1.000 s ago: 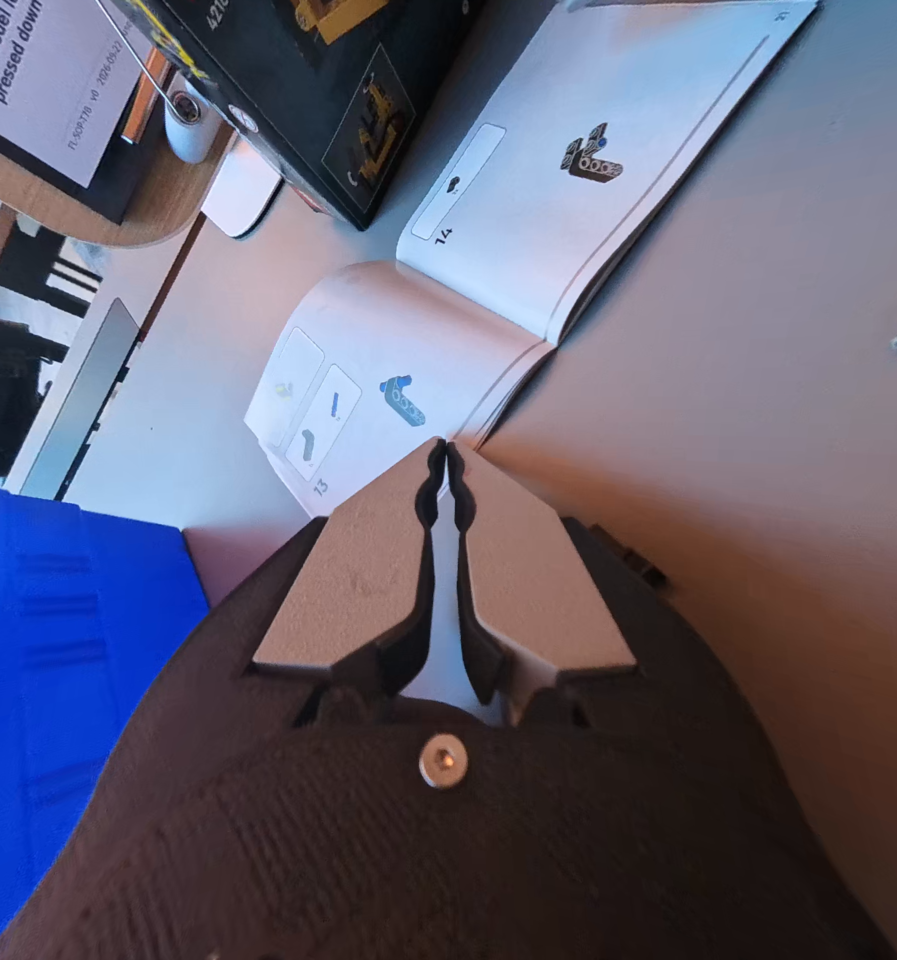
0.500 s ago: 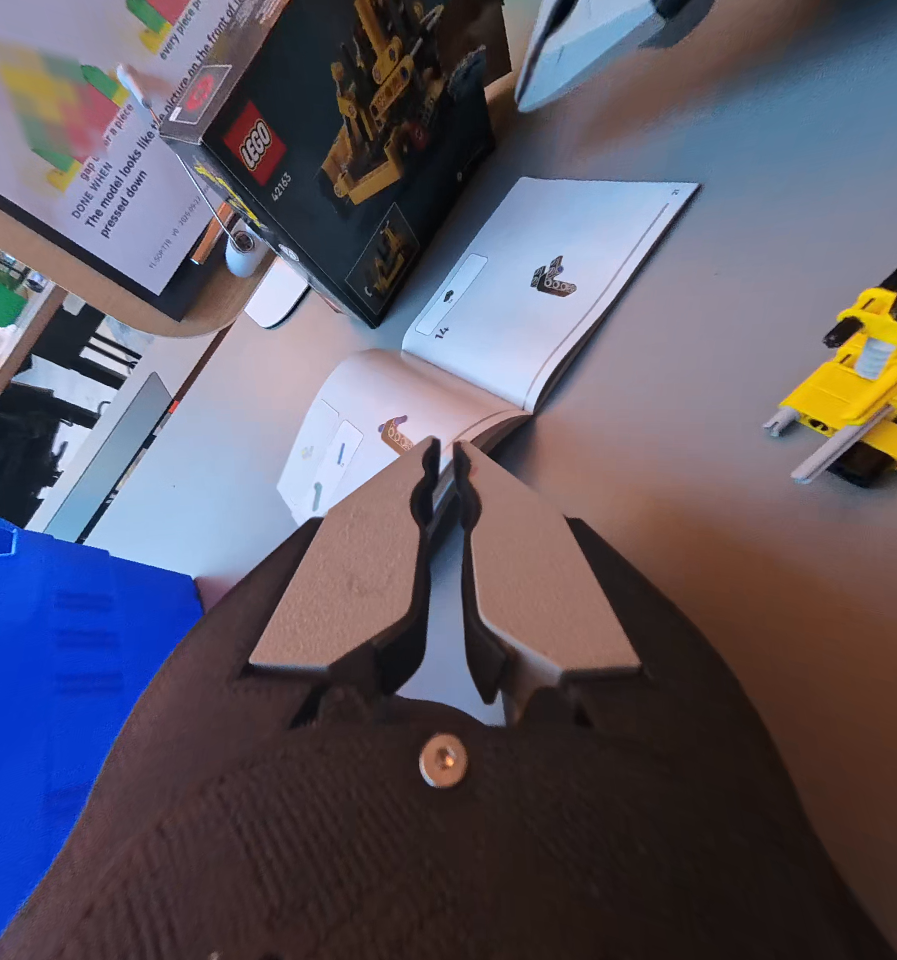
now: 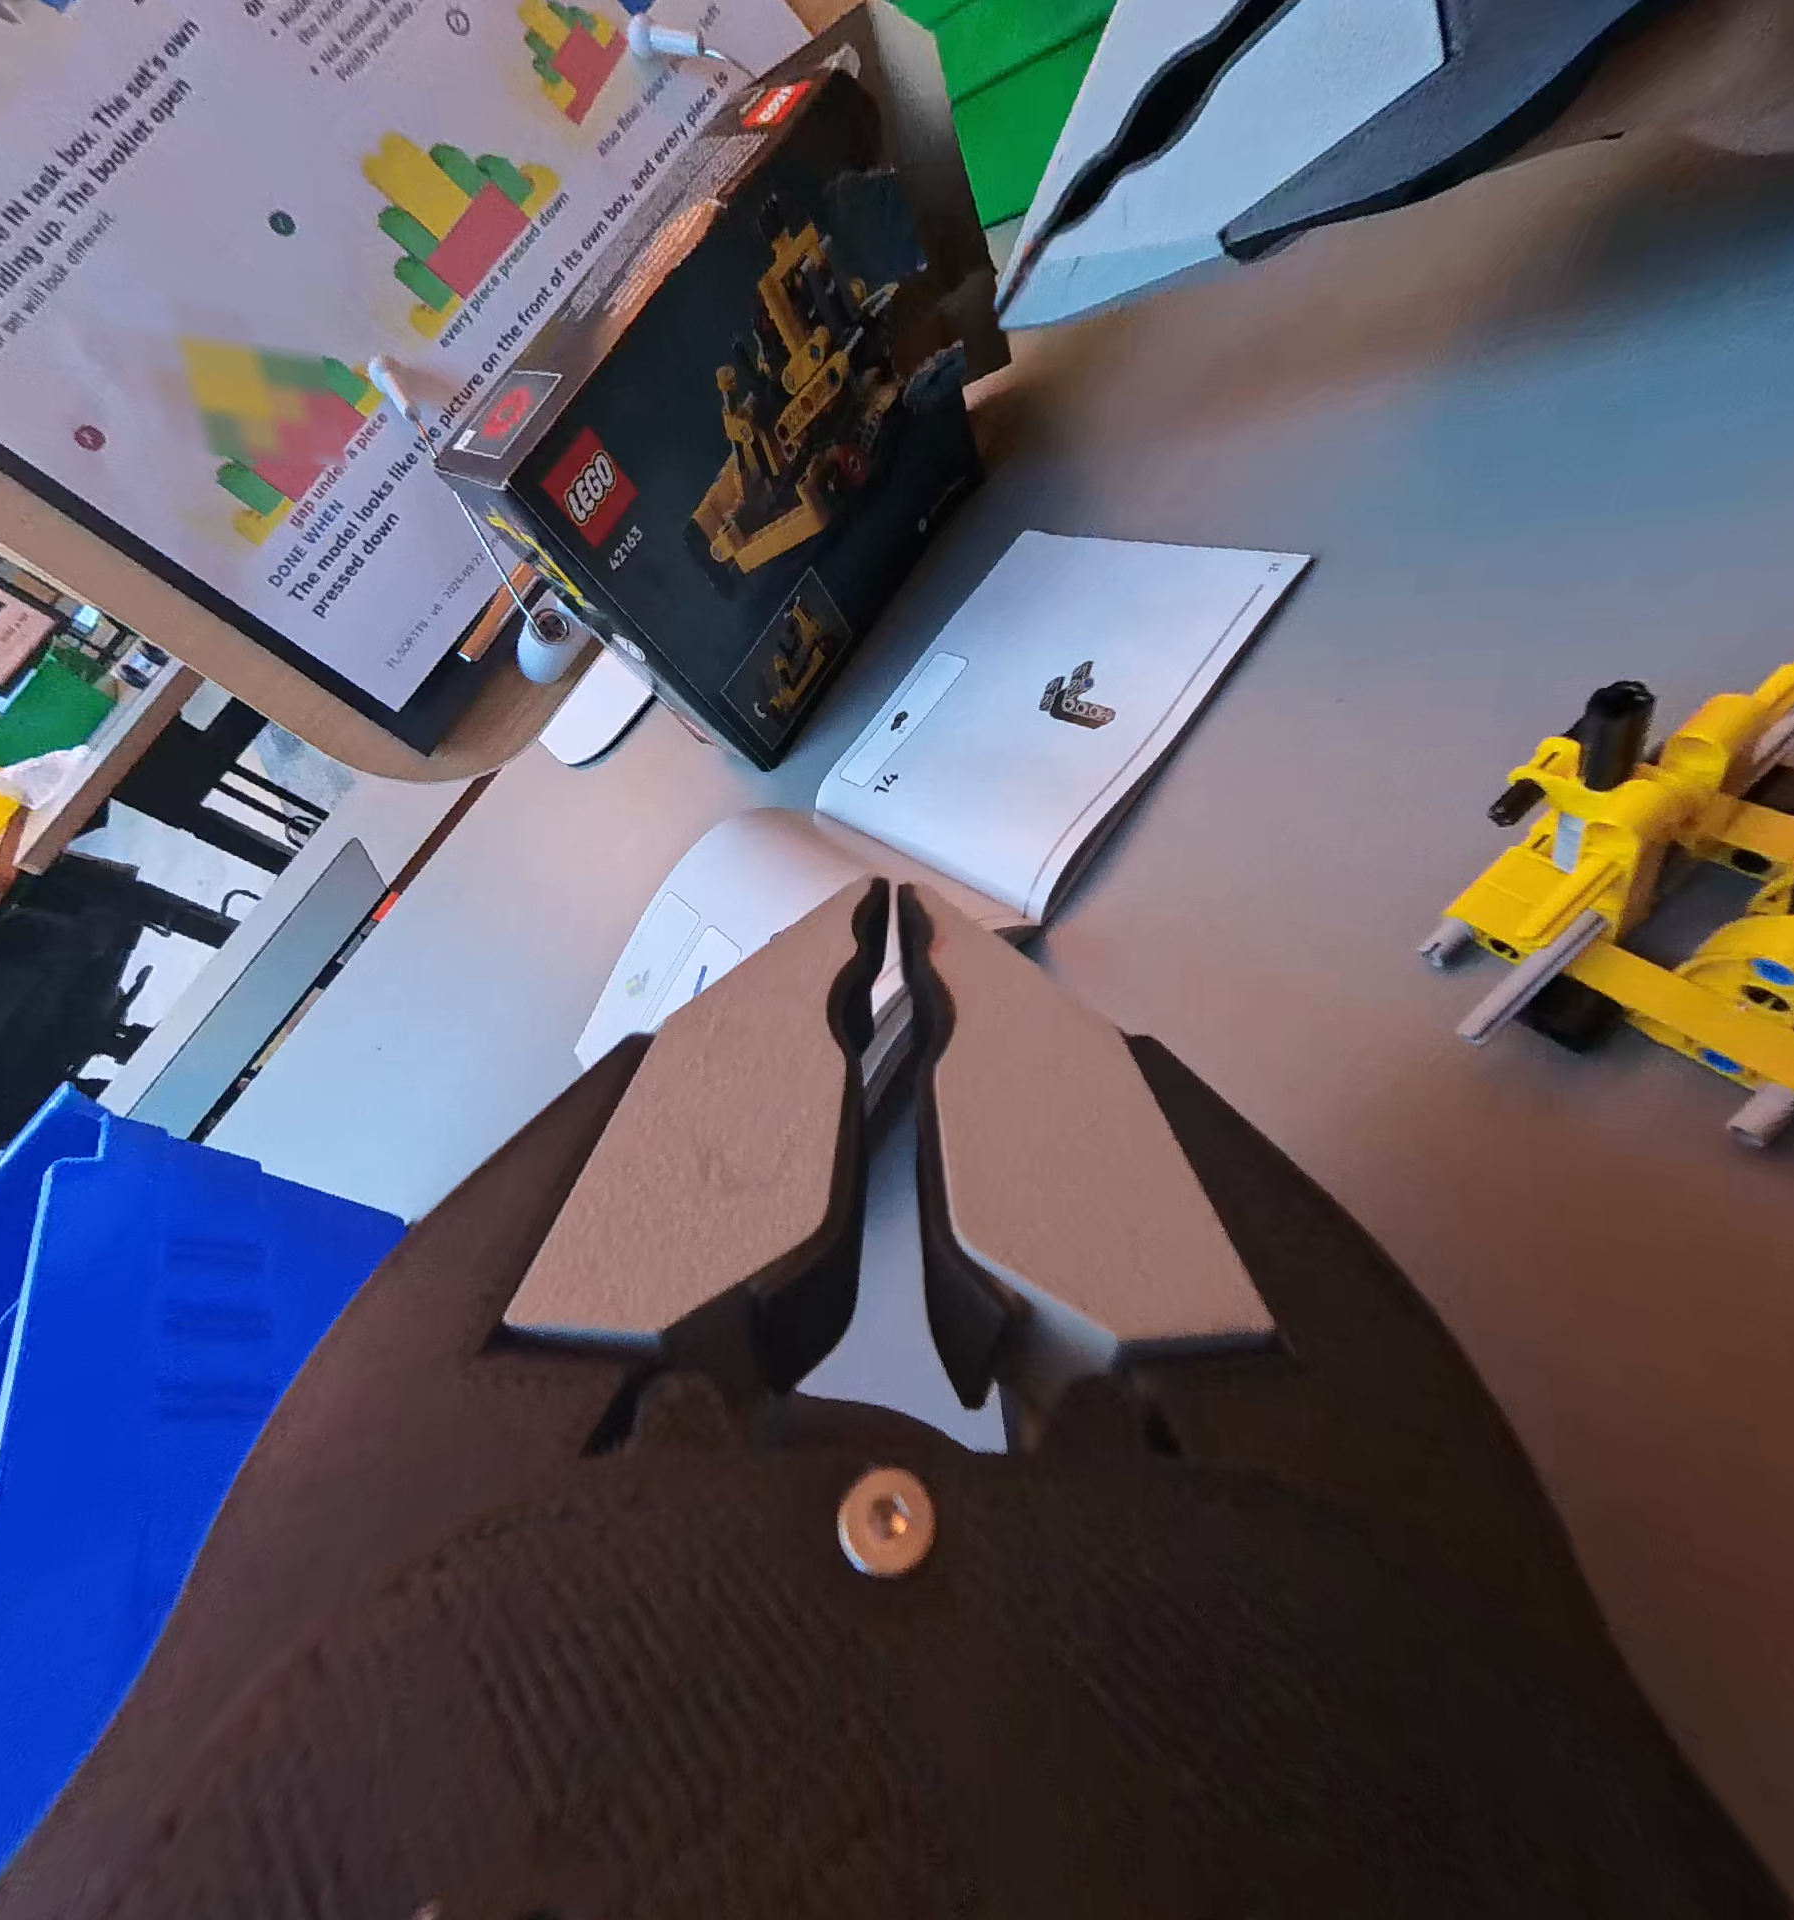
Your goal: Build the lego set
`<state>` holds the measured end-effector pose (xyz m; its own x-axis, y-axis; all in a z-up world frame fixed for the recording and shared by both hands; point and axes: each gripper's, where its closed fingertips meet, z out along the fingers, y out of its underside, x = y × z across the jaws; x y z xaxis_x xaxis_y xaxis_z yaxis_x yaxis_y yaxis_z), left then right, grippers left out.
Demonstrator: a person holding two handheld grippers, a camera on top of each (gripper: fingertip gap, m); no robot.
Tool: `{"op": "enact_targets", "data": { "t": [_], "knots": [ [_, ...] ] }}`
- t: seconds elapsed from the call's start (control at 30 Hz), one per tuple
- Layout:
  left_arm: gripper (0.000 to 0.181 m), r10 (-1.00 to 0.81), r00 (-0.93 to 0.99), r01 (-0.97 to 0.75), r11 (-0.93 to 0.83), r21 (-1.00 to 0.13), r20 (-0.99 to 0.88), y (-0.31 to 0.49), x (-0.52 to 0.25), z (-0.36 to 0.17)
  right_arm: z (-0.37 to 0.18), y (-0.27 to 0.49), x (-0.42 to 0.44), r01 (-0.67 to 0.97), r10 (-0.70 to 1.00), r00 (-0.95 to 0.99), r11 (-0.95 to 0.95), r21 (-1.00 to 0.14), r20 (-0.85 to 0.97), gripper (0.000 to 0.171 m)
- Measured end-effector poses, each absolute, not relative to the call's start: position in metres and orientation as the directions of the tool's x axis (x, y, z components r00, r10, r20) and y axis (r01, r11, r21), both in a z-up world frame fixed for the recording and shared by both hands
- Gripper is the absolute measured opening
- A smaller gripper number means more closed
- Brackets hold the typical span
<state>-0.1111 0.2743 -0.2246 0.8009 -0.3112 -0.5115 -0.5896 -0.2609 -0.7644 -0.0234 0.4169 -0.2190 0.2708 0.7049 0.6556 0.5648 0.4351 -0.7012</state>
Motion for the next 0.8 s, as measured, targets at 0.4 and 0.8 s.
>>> {"op": "enact_targets", "data": {
  "t": [0.4,0.8],
  "knots": [
    [0.000,-0.331,0.786,-0.603,-0.224,-0.766,-0.522,0.268,-0.099,-0.219,-0.211,0.441,-0.007,0.548,0.693,0.385,0.360,-0.755,0.610,0.000],
    [0.000,-0.338,0.781,-0.607,-0.214,-0.765,-0.525,0.266,-0.096,-0.218,-0.214,0.438,-0.010,0.554,0.698,0.361,0.372,-0.745,0.618,0.000]
  ]
}}
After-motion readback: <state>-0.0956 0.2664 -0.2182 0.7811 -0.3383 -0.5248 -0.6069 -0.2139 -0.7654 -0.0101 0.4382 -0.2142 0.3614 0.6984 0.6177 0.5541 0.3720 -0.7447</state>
